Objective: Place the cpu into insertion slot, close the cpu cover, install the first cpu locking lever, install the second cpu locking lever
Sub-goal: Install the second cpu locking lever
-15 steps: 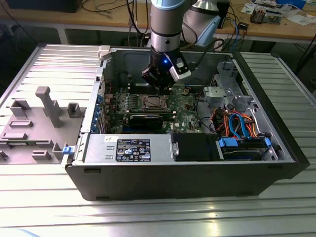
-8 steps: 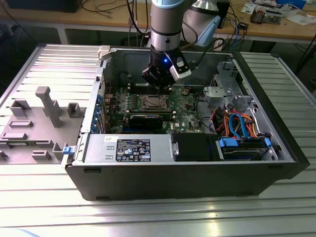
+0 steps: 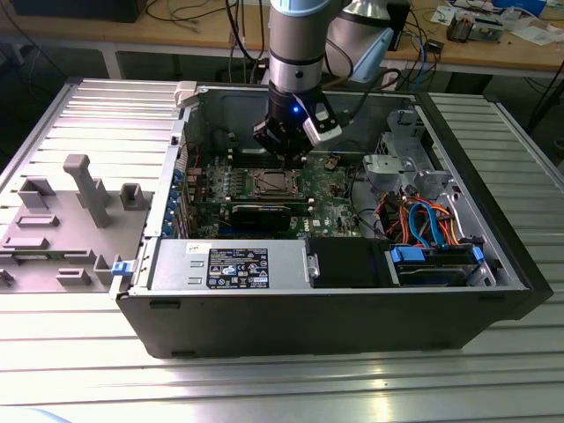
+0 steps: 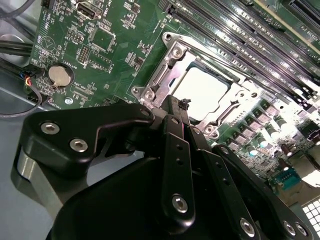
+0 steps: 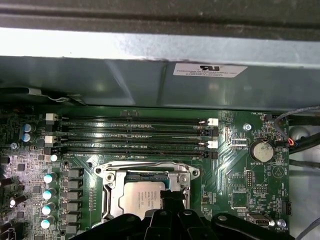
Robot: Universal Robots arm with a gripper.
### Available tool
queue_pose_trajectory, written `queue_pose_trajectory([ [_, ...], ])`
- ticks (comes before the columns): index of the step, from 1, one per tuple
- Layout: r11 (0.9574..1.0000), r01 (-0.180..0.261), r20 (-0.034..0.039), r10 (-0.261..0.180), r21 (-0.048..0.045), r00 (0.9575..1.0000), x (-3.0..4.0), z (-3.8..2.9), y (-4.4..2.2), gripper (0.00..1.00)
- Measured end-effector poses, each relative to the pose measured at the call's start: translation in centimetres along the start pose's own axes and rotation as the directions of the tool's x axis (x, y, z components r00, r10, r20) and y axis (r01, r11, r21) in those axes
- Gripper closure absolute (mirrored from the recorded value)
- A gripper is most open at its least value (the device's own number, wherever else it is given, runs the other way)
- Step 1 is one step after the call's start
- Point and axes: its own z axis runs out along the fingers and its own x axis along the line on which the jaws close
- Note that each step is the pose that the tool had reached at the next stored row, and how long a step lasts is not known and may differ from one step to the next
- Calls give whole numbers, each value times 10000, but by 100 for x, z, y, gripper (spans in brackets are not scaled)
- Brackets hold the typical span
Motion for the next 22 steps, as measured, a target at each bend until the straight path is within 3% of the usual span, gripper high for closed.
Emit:
queue_pose_trajectory([
  [15,10000,1,-1,-1,1,10000,0,-2,-8,89],
  [22,10000,1,-1,-1,1,10000,-1,-38,-6,89],
])
